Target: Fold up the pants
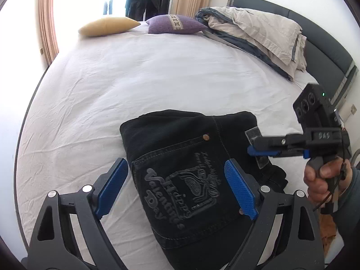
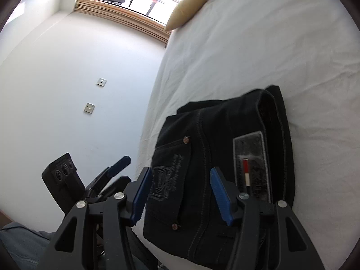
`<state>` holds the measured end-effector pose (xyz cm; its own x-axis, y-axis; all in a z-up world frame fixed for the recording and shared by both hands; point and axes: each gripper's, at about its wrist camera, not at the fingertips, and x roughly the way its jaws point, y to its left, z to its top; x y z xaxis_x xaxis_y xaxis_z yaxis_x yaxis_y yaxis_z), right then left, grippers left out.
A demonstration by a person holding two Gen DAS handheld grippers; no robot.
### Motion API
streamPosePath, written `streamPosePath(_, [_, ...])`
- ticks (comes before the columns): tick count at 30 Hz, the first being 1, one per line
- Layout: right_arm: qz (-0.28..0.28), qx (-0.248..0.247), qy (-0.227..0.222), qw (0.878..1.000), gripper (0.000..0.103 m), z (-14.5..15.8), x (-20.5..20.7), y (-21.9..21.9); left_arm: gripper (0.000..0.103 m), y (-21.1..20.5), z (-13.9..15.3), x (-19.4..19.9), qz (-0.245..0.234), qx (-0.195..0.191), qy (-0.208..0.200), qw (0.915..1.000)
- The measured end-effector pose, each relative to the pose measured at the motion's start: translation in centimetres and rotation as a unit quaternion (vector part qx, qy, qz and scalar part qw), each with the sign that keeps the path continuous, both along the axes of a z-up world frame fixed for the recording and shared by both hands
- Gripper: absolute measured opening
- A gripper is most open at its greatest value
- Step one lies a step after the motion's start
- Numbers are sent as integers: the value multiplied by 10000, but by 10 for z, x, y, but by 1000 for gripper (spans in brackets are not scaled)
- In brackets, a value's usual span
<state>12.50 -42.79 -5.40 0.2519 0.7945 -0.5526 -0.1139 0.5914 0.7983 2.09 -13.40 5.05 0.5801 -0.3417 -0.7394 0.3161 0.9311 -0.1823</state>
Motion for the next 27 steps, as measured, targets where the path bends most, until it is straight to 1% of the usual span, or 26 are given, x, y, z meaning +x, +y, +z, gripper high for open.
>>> streamPosePath(1, [-54,-35,135,9999,47,-12,-3,-3,88,3,-4,6,30,25,41,10000])
streamPosePath(2, [-144,27,144,9998,34,-18,-8,-8,88,6,-9,13,58,45,86,9999])
streamPosePath(3, [-208,117,139,9996,31,-19,-14,-13,88,8,-13,18,79,34,127,9999])
streamPosePath(5, [-219,121,206,9995,31,-19,-25,-20,88,11,-17,29,59,-55,180,9998])
streamPosePath(7, [-221,24,143,9997,31,-12,-32,-24,88,11,-17,40,-2,-73,119,9999])
streamPosePath(8, [-263,40,93,9996,32,-6,-33,-26,88,10,-17,46,-29,-65,76,9999])
streamPosePath(10, [-322,267,-160,9990,37,9,-29,-25,87,10,-20,59,-91,-143,61,9998])
streamPosePath(11, [-330,384,-280,9983,37,15,-25,-22,83,11,-26,67,-134,-185,137,9996])
streamPosePath(12, [-330,418,-326,9980,39,18,-19,-19,72,9,-34,76,-203,-219,263,9992])
streamPosePath(13, [-327,335,-280,9985,43,17,-13,-15,66,9,-45,81,-247,-224,425,9985])
streamPosePath(14, [-280,215,-168,9992,46,12,-8,-10,62,10,-53,81,-201,-146,470,9986])
streamPosePath(16, [-136,-119,106,9998,45,-7,-4,-1,61,11,-63,71,-191,-109,494,9985])
streamPosePath(17, [-110,-187,130,9997,37,-14,-6,2,61,12,-66,62,-211,-148,533,9982])
streamPosePath(18, [-159,-163,25,9997,33,-16,-12,0,62,13,-68,50,-235,-129,515,9983])
streamPosePath(20, [-268,-55,-19,9996,33,-18,-21,-4,62,12,-72,21,-274,51,420,9987])
streamPosePath(21, [-305,-47,-13,9995,32,-19,-26,-6,62,11,-76,8,-360,13,489,9982])
streamPosePath(22, [-324,-71,-10,9994,32,-19,-29,-7,62,9,-80,-5,-397,79,503,9979])
streamPosePath(25, [-294,-290,-34,9991,33,-12,-40,-7,62,0,-86,-38,-505,379,269,9976])
streamPosePath(27, [-281,-446,-113,9985,34,-1,-46,-7,63,-1,-86,-51,-634,429,354,9964])
